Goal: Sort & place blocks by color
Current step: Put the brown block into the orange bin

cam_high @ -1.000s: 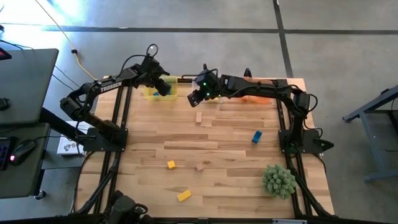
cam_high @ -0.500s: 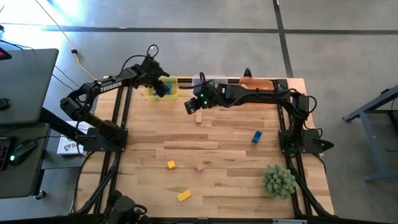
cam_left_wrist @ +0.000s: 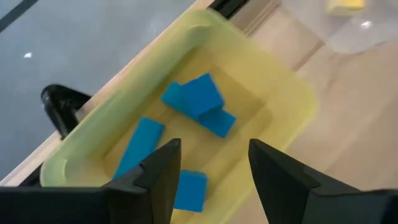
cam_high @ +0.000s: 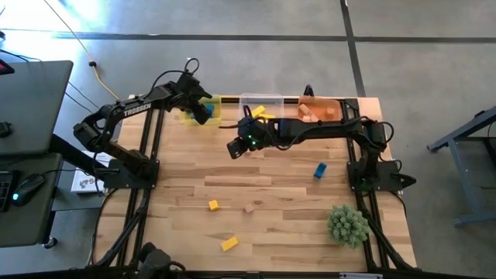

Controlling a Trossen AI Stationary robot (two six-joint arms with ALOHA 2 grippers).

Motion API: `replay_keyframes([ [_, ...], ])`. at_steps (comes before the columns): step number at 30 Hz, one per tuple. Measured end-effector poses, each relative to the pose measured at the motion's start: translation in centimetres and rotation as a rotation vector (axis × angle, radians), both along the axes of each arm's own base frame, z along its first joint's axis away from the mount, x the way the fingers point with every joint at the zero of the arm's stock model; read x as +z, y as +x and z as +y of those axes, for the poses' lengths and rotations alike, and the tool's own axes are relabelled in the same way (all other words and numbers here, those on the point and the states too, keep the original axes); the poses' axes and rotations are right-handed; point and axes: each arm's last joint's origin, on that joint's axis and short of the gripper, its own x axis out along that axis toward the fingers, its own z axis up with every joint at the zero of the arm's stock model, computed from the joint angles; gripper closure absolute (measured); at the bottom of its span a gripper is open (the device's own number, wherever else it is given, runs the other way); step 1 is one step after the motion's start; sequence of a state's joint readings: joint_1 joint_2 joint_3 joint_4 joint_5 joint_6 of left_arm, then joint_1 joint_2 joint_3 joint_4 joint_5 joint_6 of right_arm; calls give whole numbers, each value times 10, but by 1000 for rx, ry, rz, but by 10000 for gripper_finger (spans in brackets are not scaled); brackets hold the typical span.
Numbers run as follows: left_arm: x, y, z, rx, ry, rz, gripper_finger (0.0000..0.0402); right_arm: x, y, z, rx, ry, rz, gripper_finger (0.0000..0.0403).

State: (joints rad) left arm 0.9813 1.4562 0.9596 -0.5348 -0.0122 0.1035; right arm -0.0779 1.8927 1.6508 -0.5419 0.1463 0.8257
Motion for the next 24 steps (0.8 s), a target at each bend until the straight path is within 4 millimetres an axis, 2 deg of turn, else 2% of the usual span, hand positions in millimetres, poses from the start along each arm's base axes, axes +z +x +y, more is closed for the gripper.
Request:
replay_keyframes([
  [6, 21, 6, -20, -28, 25, -76, 227, 3, 5, 21, 62, 24, -51, 269],
  [13, 45, 5, -52, -33, 14, -136, 225, 4, 5, 48, 165, 19, -45, 269],
  [24, 70, -6, -99, -46, -33, -187, 226, 49, 0, 82, 293, -52, -45, 269],
])
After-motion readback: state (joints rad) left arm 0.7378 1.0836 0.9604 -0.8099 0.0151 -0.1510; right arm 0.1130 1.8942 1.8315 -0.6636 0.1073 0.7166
